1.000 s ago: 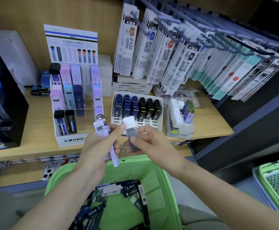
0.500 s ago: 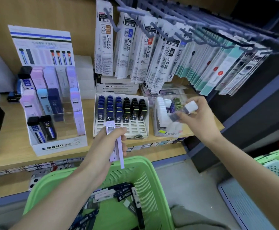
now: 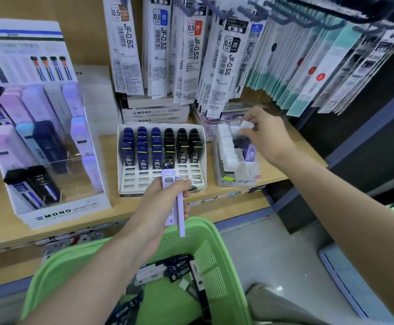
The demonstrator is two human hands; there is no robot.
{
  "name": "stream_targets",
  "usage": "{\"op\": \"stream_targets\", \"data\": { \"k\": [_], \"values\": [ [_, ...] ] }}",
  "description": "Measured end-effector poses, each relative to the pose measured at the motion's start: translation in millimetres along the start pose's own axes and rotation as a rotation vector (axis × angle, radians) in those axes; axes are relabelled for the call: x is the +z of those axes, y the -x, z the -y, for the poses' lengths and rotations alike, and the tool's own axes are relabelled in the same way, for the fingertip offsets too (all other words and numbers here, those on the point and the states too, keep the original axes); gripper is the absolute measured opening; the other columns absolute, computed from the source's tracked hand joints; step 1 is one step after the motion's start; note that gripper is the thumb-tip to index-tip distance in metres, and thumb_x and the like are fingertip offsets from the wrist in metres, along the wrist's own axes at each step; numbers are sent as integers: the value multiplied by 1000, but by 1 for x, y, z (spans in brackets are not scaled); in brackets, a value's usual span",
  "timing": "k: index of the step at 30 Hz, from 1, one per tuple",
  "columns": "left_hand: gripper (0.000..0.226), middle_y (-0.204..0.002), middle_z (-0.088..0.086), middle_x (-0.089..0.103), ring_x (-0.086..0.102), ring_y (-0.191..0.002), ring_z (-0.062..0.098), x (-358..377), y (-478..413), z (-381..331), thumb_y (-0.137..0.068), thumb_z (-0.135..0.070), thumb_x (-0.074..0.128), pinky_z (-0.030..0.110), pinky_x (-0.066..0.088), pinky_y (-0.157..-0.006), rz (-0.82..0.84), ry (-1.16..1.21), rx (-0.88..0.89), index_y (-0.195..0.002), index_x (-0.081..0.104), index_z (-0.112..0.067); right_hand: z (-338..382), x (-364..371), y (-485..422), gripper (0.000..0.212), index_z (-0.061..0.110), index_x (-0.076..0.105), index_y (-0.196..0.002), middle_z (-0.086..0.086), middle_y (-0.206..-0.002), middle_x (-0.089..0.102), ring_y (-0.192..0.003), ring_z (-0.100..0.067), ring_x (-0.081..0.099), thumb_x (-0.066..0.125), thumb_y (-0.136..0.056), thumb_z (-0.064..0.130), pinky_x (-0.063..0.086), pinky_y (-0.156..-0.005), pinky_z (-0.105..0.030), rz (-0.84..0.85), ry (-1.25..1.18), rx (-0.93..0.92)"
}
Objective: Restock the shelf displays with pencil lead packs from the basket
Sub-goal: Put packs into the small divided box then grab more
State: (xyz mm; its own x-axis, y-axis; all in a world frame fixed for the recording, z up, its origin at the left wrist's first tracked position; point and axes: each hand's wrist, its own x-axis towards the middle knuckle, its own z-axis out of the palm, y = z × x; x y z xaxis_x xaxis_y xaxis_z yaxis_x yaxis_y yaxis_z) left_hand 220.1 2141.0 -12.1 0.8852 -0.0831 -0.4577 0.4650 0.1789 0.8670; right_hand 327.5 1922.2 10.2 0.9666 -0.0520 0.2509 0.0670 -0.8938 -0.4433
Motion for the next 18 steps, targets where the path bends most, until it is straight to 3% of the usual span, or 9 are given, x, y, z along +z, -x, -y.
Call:
{"op": "stream_targets", "data": {
  "k": [8,13,18],
  "values": [
    [13,-76,0,58,54,-51,12,3,-6,4,-89,-21,61,28,49,-60,7,-37,-9,-98,58,-12,1,-6,-11,22,9,67,-110,-9,-111,65,-99,-24,58,62,-88,10,45,-93,-36,20,69,-114],
    [14,-76,-1,59,55,-49,11,2,-7,4,-88,-22,62,28,50,-59,11,-39,-9,-97,59,-12,0,-5,-14,22,9,67,-108,-10,-105,68,-96,-24,61,63,-87,10,47,-90,-35,69,94,-109],
    [15,-76,0,59,55,-51,12,3,-8,5,-88,-23,63,29,50,-61,10,-49,-12,-98,59,-12,-3,3,-10,20,7,68,-109,-8,-115,61,-104,-22,58,60,-90,8,45,-93,-40,138,179,-152]
  ]
}}
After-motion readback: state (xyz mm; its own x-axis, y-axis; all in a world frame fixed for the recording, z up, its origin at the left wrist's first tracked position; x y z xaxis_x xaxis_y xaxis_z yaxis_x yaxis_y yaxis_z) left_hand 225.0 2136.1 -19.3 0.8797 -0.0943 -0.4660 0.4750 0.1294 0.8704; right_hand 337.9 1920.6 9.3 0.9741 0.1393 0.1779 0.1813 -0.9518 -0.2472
